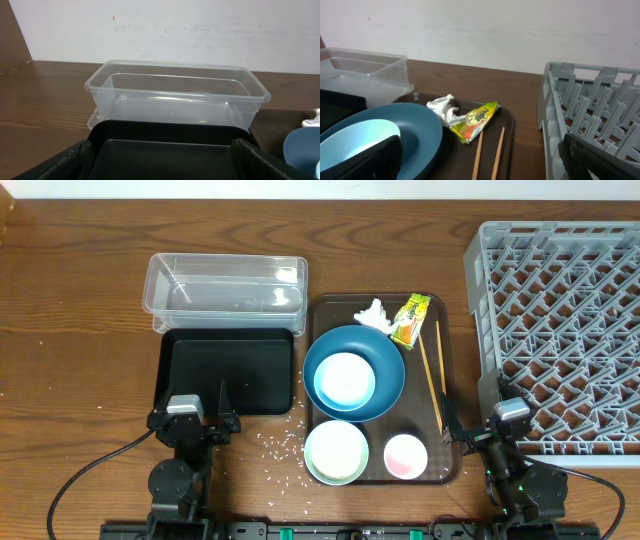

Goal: Sort waste into correct bins and load items into the dishwasher rack

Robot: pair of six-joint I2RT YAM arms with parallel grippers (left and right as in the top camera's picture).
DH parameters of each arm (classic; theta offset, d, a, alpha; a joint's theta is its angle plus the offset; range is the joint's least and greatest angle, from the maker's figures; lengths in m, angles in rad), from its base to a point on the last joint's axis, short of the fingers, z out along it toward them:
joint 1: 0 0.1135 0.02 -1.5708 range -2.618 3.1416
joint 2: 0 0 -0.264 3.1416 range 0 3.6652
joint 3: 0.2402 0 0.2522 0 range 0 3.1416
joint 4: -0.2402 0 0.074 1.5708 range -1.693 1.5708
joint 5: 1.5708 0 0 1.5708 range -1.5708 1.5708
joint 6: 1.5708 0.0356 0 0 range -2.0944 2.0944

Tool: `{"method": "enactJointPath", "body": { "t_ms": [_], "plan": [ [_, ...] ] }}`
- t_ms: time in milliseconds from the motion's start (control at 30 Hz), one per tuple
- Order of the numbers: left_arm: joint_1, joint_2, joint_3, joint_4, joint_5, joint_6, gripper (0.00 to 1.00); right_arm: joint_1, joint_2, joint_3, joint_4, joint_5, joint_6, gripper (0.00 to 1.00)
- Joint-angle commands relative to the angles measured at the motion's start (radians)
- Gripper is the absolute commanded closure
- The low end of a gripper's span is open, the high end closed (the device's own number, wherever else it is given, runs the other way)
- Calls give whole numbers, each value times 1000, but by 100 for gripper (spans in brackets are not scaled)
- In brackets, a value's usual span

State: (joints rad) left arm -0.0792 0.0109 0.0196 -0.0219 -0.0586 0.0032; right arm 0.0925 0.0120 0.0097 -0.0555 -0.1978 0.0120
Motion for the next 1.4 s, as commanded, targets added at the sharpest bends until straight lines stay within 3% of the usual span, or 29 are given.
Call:
{"method": "enactJointPath", "body": {
  "t_ms": [0, 1367],
  "plan": [
    [2, 0, -16, -44, -16, -2, 10, -7, -6, -4, 0, -2, 10, 1],
    [2, 0, -16, -44, -1, -2, 10, -7, -6, -4, 1, 6, 10, 1]
  ]
}}
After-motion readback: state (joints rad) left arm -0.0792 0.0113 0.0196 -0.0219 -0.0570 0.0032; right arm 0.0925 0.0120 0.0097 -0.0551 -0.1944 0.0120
